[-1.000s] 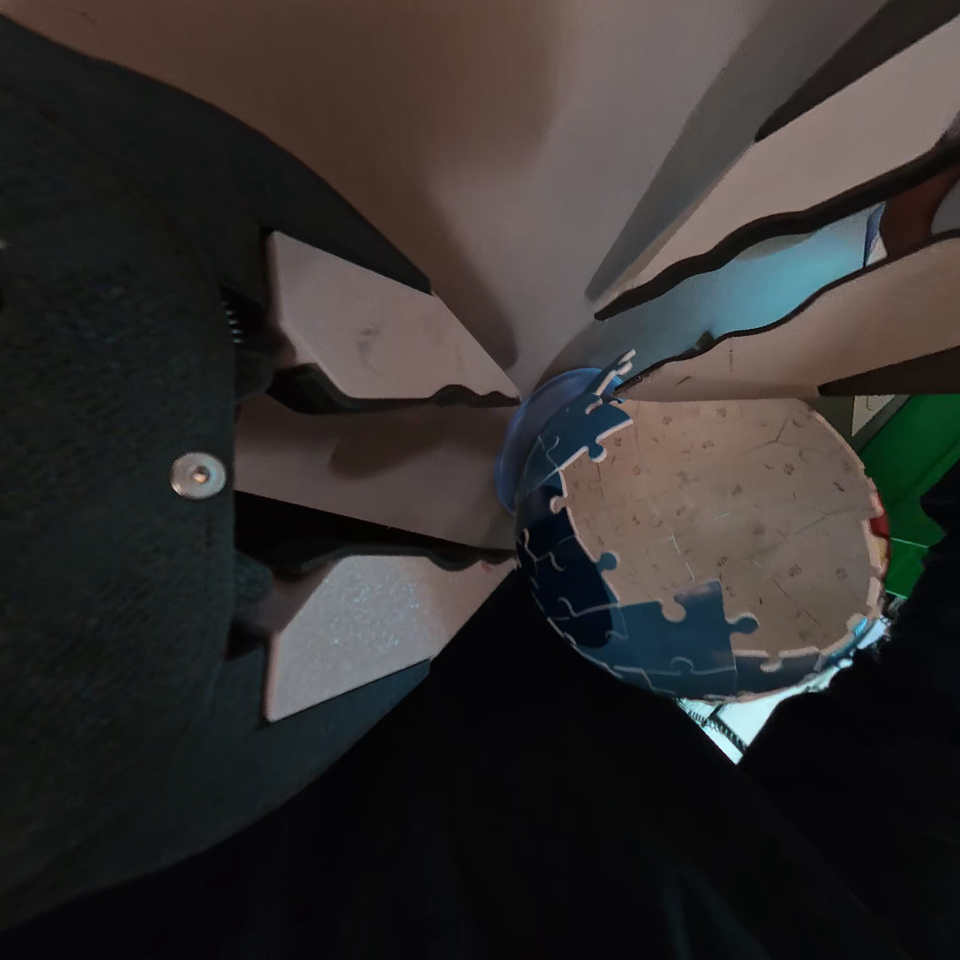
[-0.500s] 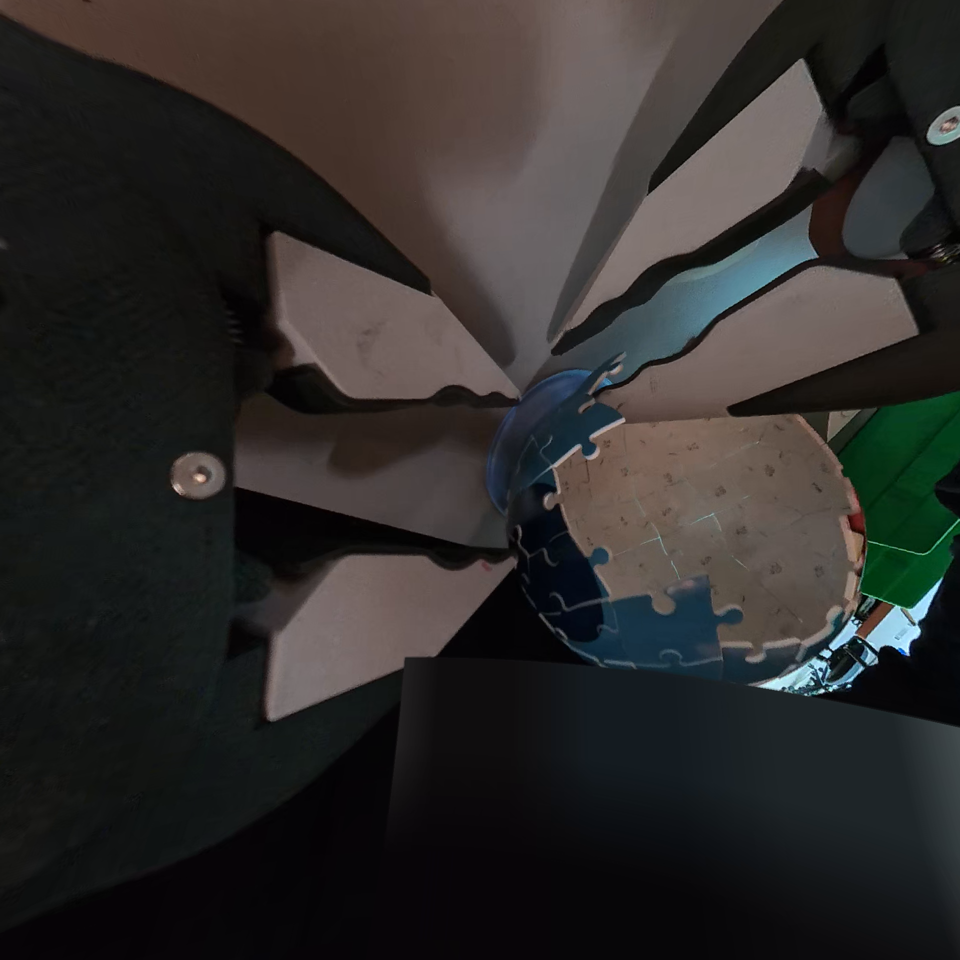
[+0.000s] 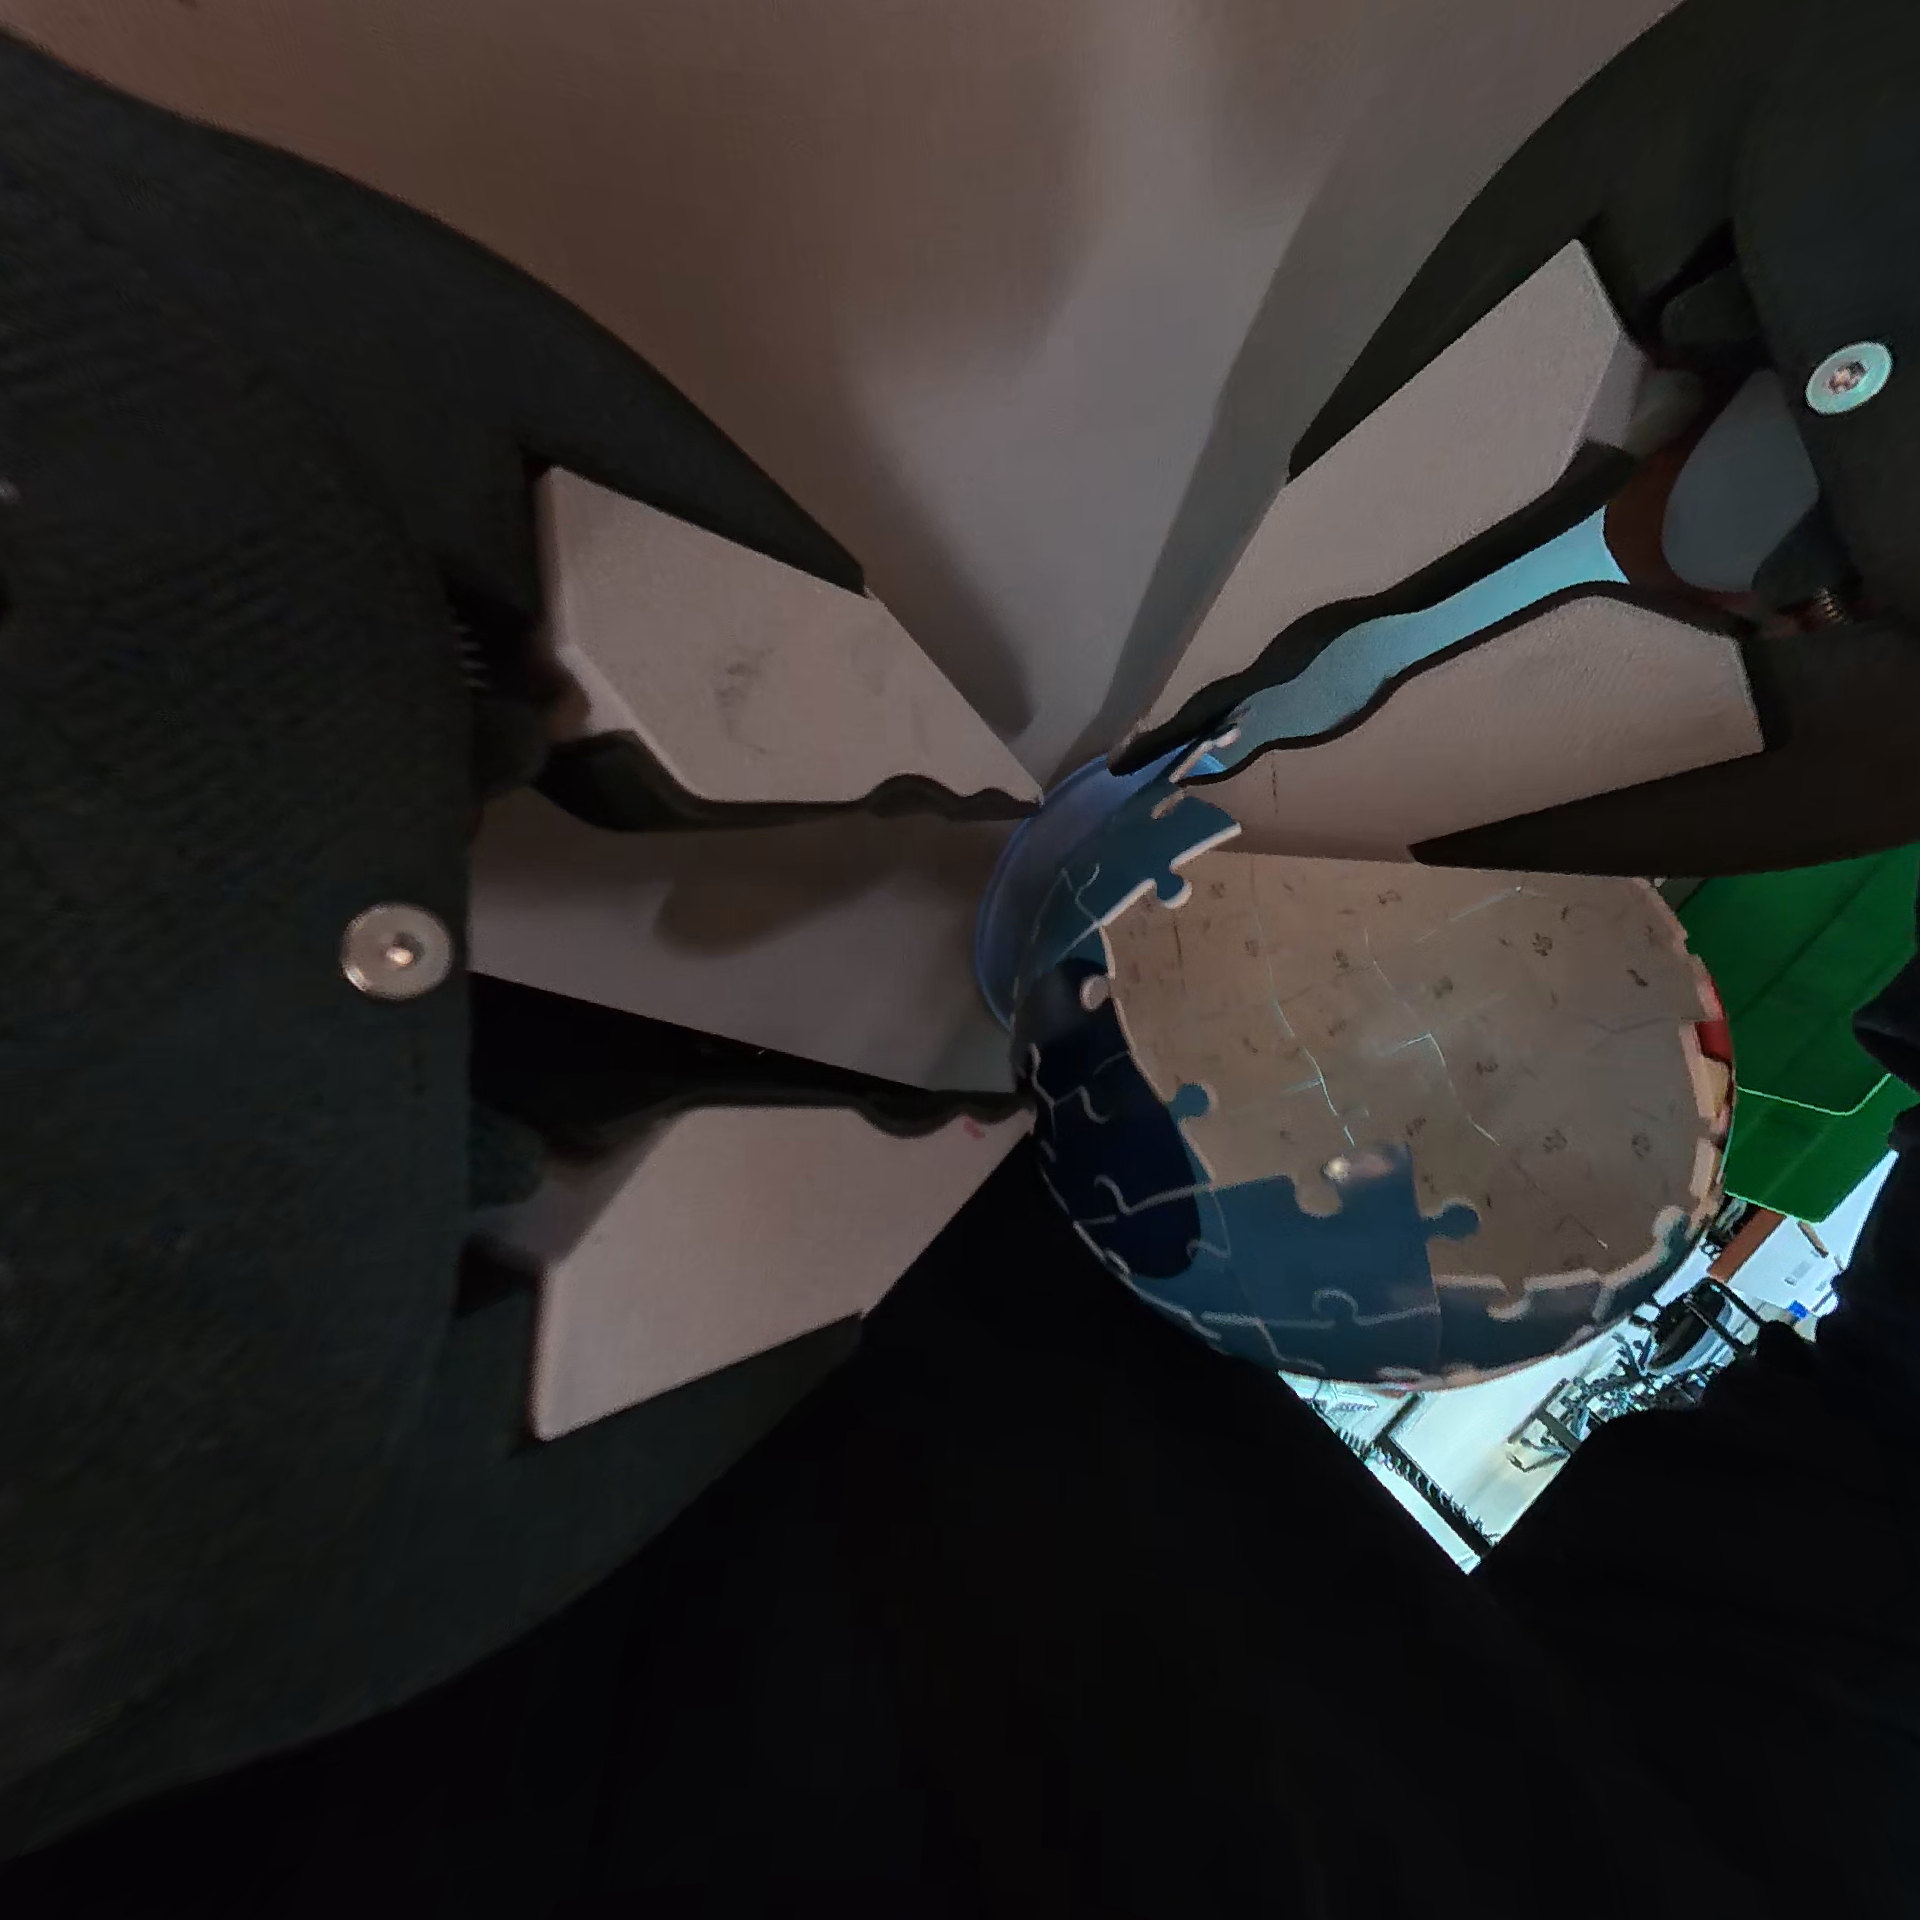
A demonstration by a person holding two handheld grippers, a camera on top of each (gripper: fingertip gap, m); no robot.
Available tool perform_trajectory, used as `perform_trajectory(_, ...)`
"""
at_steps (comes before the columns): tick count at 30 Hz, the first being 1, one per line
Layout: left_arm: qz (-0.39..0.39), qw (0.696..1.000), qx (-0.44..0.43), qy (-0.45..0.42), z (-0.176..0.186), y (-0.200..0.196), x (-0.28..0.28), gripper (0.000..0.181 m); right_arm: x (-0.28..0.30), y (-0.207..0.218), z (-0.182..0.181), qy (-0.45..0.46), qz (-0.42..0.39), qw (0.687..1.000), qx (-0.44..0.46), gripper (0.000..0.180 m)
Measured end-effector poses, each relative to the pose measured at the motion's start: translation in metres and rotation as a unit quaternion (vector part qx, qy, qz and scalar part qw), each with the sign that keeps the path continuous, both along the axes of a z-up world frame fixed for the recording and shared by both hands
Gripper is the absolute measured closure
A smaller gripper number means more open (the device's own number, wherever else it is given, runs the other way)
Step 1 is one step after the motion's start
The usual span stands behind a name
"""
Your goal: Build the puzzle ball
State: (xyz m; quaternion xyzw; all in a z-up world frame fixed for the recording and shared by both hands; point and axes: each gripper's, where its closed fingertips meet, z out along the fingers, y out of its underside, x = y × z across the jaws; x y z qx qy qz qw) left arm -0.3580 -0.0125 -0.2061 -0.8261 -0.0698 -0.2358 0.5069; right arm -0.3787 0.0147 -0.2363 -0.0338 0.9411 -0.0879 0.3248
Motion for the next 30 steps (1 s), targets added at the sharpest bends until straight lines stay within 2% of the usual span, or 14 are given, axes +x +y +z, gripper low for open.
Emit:
perform_trajectory(6, -0.002, 1.0, 0.0, 0.0, 0.0, 0.001, 0.002, 0.13, 0.002, 0.002, -0.001, 0.0, -0.002, 1.0, 0.0, 0.178)
perform_trajectory(14, -0.004, 1.0, -0.002, 0.0, -0.001, 0.001, 0.004, 0.129, -0.008, 0.004, 0.0, 0.011, -0.021, 1.0, 0.001, 0.16)
perform_trajectory(20, -0.005, 1.0, -0.006, 0.001, -0.002, 0.001, 0.005, 0.126, -0.04, 0.007, 0.03, 0.069, -0.079, 0.993, -0.045, 0.151)
perform_trajectory(25, -0.009, 1.0, -0.006, 0.003, -0.002, -0.001, 0.006, 0.124, -0.063, 0.032, 0.08, 0.134, -0.194, 0.962, -0.137, 0.145)
perform_trajectory(30, -0.012, 1.0, -0.006, 0.004, -0.002, -0.001, 0.009, 0.12, -0.036, 0.076, 0.113, 0.162, -0.306, 0.911, -0.225, 0.134)
